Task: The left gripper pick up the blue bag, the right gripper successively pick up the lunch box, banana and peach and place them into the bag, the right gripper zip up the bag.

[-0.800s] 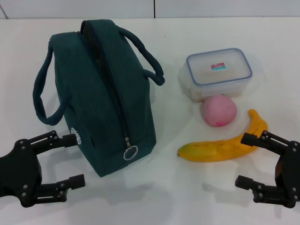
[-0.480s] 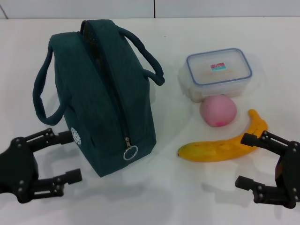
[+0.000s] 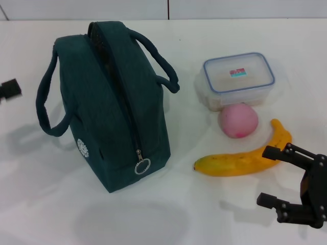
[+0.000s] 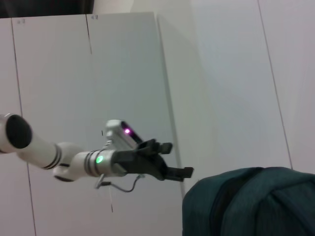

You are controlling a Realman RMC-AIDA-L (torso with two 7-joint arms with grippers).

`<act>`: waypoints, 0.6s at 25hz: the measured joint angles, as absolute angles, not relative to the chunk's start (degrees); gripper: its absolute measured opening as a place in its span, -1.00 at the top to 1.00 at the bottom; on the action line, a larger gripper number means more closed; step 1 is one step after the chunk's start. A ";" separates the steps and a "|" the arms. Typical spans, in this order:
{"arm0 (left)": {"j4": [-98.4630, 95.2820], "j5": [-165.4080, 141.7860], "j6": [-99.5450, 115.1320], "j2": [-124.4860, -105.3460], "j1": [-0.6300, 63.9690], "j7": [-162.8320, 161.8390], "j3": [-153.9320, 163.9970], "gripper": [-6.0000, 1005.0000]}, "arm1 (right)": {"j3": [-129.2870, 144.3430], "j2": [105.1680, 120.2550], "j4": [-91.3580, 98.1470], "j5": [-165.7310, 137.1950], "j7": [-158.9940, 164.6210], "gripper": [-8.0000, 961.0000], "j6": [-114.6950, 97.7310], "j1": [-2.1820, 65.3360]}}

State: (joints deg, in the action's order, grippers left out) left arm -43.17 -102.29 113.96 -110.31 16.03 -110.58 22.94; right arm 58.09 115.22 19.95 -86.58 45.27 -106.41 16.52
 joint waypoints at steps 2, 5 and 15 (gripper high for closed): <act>-42.40 -103.23 113.11 -108.74 17.97 -116.64 22.81 -0.71 | 58.12 115.22 19.95 -86.57 45.25 -0.79 -106.62 16.52; -42.55 -106.83 111.36 -107.19 21.52 -128.56 23.02 -0.71 | 58.17 115.22 19.69 -86.57 45.23 -0.79 -106.71 16.53; -46.24 -121.15 107.12 -107.33 31.35 -140.98 25.10 -0.65 | 58.16 115.22 19.18 -86.57 45.06 -0.79 -106.79 16.29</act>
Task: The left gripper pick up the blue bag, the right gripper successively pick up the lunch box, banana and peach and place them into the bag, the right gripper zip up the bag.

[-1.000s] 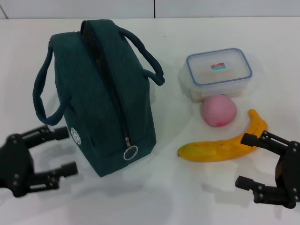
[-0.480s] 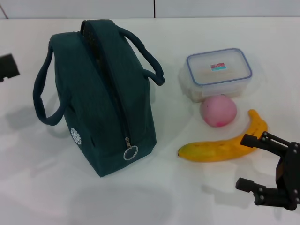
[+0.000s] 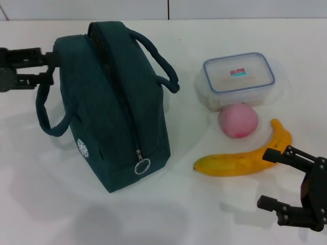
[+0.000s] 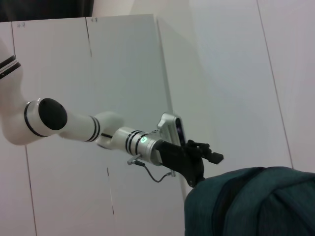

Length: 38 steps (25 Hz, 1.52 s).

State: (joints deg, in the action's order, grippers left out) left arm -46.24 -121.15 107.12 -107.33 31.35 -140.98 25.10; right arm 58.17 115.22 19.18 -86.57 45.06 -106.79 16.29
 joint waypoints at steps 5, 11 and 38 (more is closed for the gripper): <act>-46.38 -122.14 106.33 -107.69 34.31 -143.93 28.92 -0.59 | 58.03 115.22 19.16 -86.57 45.13 -0.79 -106.79 16.14; -46.40 -124.79 103.13 -107.72 36.55 -146.31 32.69 -0.51 | 57.81 115.21 19.16 -86.57 45.17 -0.79 -106.79 16.00; -49.59 -125.68 100.93 -108.91 36.65 -144.68 33.49 0.84 | 56.28 115.04 18.70 -84.31 48.22 -0.79 -107.12 15.82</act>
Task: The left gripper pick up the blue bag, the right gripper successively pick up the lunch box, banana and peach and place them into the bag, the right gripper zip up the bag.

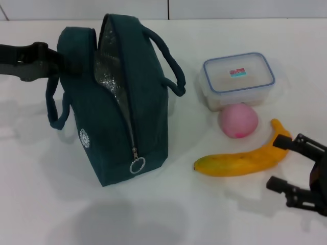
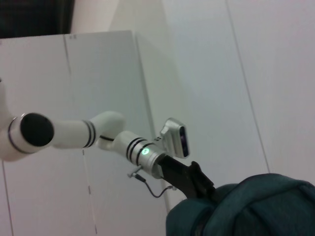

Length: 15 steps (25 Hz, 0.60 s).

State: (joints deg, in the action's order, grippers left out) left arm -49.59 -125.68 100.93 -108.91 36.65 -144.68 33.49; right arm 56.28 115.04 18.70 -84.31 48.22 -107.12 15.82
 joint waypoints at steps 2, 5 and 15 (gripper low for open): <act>-49.59 -124.36 100.97 -108.92 36.29 -144.63 33.48 0.91 | 54.73 115.00 18.77 -84.24 50.95 -0.79 -106.81 15.95; -49.59 -121.94 100.99 -108.93 35.55 -144.61 33.48 0.91 | 48.36 114.97 18.61 -84.19 59.71 -0.79 -105.27 16.21; -49.56 -120.24 100.77 -110.11 34.86 -143.04 33.49 0.91 | 37.11 114.95 15.67 -82.95 95.99 -0.79 -90.57 19.59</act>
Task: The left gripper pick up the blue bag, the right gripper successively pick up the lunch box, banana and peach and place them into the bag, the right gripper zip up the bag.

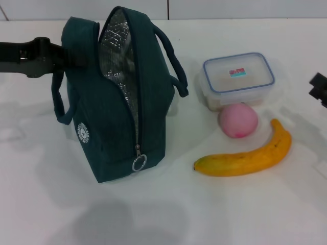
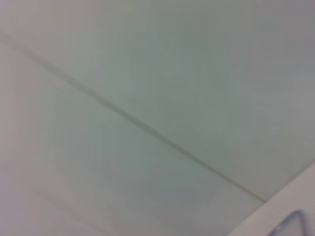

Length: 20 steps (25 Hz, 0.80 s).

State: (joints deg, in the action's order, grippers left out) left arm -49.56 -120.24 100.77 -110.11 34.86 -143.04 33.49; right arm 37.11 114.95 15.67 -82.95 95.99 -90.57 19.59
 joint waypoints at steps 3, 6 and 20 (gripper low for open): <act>-49.56 -120.24 100.72 -110.40 34.84 -142.74 33.48 0.91 | 37.01 115.12 11.71 -81.16 98.66 -0.79 -85.10 22.66; -49.57 -120.23 100.71 -110.59 34.82 -142.14 33.49 0.91 | 36.72 115.34 7.68 -79.95 98.96 -0.78 -79.15 25.87; -49.57 -118.62 100.63 -110.43 35.49 -140.69 33.49 0.91 | 36.30 116.04 3.14 -76.91 101.29 -0.70 -67.53 31.62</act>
State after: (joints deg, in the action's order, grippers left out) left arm -49.57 -118.62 100.63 -110.43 35.49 -140.69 33.49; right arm 36.30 116.04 3.14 -76.91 101.29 -67.53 31.62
